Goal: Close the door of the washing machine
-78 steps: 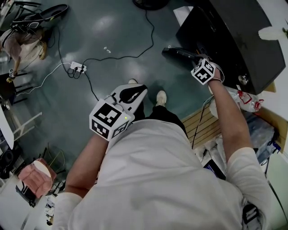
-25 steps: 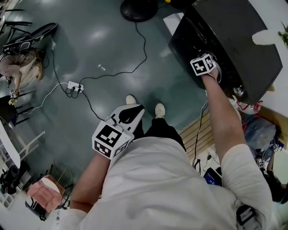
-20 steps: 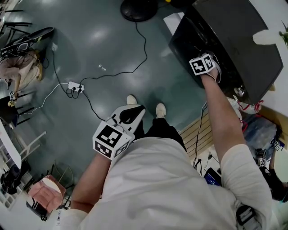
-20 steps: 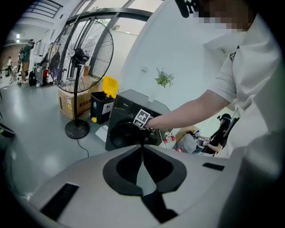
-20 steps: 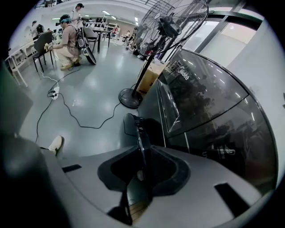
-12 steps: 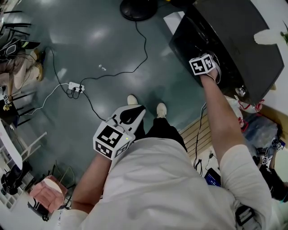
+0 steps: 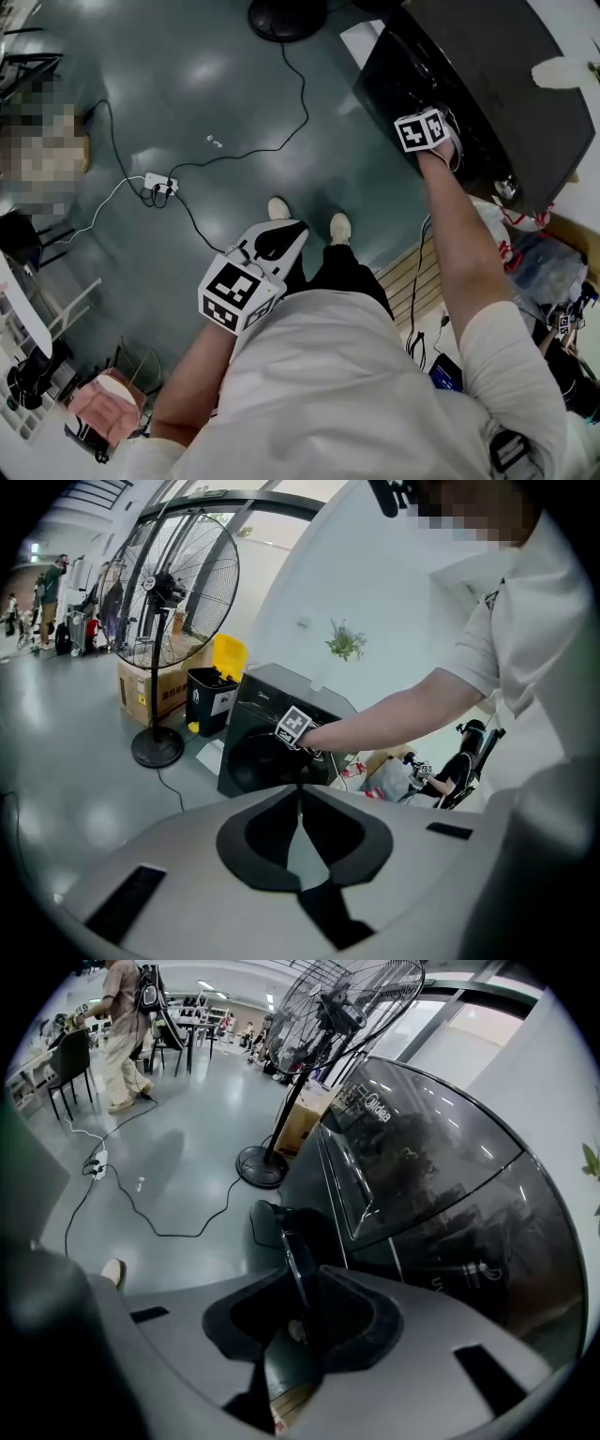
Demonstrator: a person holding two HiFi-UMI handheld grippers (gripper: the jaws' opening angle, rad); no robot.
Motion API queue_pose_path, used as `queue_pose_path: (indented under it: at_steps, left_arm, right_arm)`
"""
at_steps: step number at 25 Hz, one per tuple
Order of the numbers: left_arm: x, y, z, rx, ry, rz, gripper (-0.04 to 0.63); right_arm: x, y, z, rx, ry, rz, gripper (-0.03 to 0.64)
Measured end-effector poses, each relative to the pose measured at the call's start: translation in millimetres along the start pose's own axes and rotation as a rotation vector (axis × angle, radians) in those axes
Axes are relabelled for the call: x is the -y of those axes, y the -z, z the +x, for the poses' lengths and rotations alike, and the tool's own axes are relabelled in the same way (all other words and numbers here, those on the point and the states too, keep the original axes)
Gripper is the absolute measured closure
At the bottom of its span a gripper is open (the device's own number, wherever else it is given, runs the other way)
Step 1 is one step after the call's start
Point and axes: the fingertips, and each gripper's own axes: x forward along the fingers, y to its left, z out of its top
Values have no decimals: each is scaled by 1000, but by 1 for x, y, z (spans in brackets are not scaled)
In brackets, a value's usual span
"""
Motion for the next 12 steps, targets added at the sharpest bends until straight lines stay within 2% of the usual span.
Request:
queue_pose_path:
  at_steps: [12]
  left_arm:
    - [5,6,-6,-2,7,2,574]
  right_arm:
    - [-2,0,1,-10,-11,5,506]
